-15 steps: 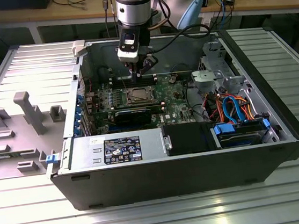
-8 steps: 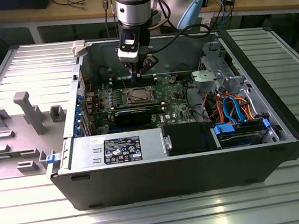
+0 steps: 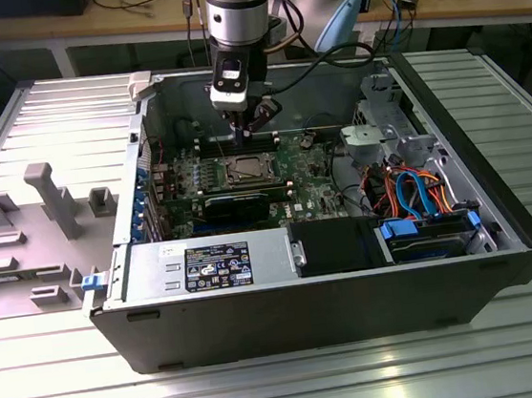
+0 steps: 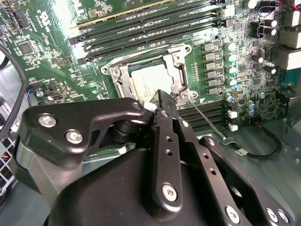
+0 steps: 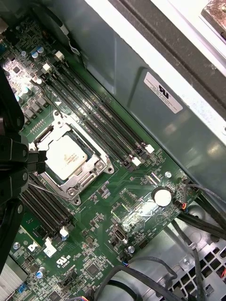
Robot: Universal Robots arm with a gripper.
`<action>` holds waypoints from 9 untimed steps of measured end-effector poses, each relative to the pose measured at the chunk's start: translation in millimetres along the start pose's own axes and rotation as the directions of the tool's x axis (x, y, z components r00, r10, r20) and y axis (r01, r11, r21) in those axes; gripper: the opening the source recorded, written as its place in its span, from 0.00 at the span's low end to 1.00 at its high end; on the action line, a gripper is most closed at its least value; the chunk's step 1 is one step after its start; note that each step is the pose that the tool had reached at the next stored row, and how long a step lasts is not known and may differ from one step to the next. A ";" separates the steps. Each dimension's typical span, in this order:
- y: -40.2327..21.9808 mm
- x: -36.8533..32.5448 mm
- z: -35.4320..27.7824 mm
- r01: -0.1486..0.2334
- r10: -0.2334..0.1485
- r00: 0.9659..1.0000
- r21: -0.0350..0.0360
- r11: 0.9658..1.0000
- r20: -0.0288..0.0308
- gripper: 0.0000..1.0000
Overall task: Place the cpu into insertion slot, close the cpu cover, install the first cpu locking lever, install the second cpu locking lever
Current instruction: 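Install the first cpu locking lever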
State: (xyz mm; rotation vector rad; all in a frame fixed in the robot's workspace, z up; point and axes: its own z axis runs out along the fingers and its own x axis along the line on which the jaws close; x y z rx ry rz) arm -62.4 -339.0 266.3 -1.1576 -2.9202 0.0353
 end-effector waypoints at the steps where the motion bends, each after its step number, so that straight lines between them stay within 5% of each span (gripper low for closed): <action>1: 0.0 0.0 0.0 0.000 0.000 1.000 0.000 1.000 0.000 0.11; 9: 0.0 0.0 0.0 0.000 0.000 1.000 0.000 1.000 0.000 0.11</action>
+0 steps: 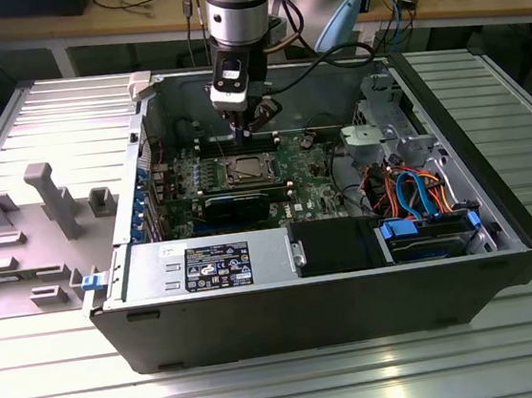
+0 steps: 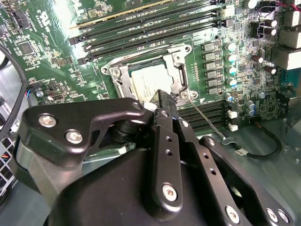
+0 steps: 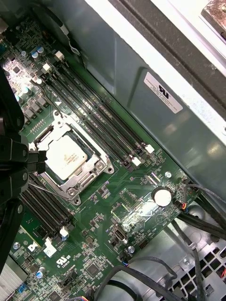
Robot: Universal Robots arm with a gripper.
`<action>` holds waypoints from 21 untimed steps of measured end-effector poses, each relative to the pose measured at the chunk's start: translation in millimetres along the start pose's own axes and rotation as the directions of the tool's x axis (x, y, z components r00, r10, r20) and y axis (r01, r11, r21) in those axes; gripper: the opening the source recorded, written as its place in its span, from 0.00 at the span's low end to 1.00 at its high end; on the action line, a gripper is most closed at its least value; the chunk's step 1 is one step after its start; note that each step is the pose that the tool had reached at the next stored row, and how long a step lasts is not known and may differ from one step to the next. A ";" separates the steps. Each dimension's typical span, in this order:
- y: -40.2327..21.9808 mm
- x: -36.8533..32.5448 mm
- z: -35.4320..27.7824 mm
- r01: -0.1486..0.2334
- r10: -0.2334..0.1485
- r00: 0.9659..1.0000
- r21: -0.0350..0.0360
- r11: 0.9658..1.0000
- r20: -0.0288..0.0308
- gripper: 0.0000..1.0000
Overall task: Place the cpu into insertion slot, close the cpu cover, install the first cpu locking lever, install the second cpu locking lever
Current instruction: 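Install the first cpu locking lever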
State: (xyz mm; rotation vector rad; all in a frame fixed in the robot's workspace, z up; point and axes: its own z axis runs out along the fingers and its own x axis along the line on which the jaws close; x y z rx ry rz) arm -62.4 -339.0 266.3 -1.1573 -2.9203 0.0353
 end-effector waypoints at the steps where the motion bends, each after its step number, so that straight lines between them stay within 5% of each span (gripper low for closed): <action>1: 0.0 0.0 0.0 0.001 -0.001 1.000 0.000 1.000 0.000 0.11; 21: 0.0 0.0 0.0 0.060 -0.060 0.998 0.002 0.998 0.004 0.11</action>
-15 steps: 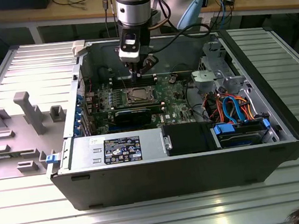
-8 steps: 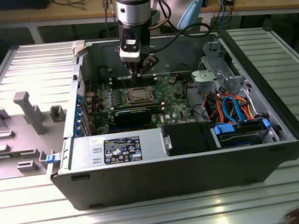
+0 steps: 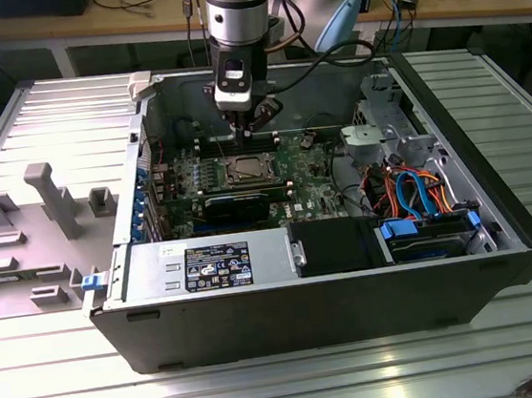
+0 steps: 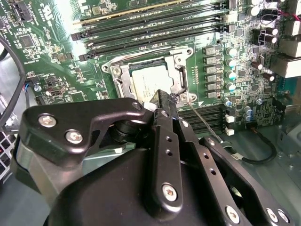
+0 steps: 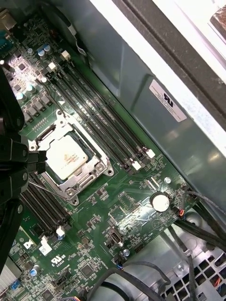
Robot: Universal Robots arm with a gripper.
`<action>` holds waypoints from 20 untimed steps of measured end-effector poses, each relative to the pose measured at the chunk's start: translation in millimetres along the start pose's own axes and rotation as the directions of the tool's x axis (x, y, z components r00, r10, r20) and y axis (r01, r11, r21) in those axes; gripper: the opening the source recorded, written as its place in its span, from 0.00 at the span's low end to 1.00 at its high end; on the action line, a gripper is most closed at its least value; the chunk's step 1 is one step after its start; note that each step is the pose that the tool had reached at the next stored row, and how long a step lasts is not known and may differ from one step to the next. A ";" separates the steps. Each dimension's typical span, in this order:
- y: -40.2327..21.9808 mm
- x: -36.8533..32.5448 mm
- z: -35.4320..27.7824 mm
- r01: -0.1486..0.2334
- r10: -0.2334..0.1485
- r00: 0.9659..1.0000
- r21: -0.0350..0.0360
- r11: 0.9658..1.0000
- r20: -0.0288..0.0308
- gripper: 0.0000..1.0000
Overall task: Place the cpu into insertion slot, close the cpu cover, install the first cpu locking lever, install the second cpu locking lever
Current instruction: 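Install the first cpu locking lever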
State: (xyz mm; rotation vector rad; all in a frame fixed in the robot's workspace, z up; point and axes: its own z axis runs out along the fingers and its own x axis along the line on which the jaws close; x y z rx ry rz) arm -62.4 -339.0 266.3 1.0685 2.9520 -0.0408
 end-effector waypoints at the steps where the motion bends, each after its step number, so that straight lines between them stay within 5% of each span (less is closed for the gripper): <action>1: 0.0 0.0 0.0 0.003 -0.003 1.000 0.000 1.000 0.000 0.11; 20: 0.0 0.0 0.0 0.082 -0.082 0.997 -0.001 0.997 0.002 0.11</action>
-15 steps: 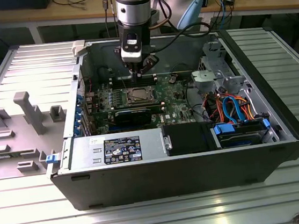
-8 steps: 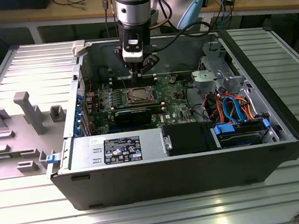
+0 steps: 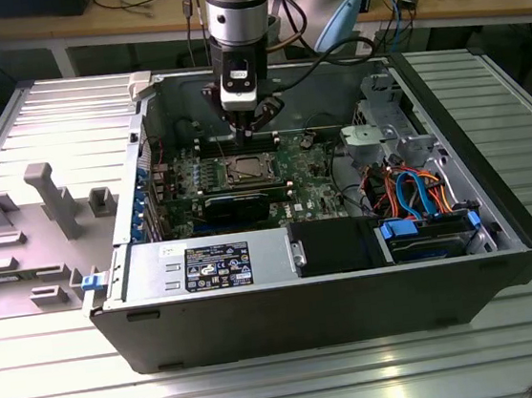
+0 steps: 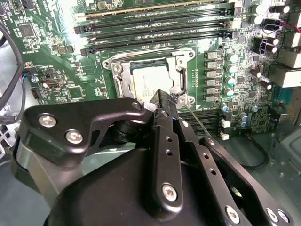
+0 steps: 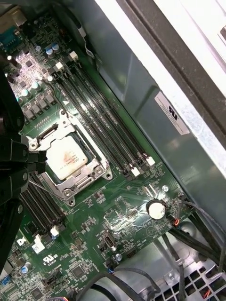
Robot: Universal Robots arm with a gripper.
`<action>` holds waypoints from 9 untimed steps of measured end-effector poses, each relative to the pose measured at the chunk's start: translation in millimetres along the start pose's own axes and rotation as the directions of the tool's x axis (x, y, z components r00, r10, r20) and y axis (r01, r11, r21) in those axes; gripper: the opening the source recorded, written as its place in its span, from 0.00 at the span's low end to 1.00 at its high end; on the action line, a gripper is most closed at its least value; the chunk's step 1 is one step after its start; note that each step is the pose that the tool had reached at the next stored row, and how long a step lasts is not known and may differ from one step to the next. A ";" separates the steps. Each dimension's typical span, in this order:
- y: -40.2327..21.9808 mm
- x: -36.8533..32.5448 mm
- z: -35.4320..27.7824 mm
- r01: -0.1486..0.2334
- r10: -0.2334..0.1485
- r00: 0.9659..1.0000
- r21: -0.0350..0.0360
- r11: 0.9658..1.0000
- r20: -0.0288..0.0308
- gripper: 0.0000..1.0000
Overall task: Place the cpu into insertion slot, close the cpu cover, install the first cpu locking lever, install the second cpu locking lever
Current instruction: 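Install the first cpu locking lever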
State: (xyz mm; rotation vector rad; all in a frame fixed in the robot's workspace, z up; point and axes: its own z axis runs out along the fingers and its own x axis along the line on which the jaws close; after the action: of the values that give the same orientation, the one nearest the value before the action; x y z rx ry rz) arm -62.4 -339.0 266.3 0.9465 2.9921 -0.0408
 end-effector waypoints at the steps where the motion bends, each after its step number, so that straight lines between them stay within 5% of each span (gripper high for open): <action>1: 0.0 0.0 0.0 0.004 -0.004 1.000 0.000 1.000 0.000 0.11; 9: 0.0 0.0 0.0 0.042 -0.042 0.999 0.000 0.999 0.001 0.11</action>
State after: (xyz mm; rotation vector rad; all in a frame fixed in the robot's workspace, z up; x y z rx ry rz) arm -62.4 -339.0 266.3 0.8834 3.0108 -0.0408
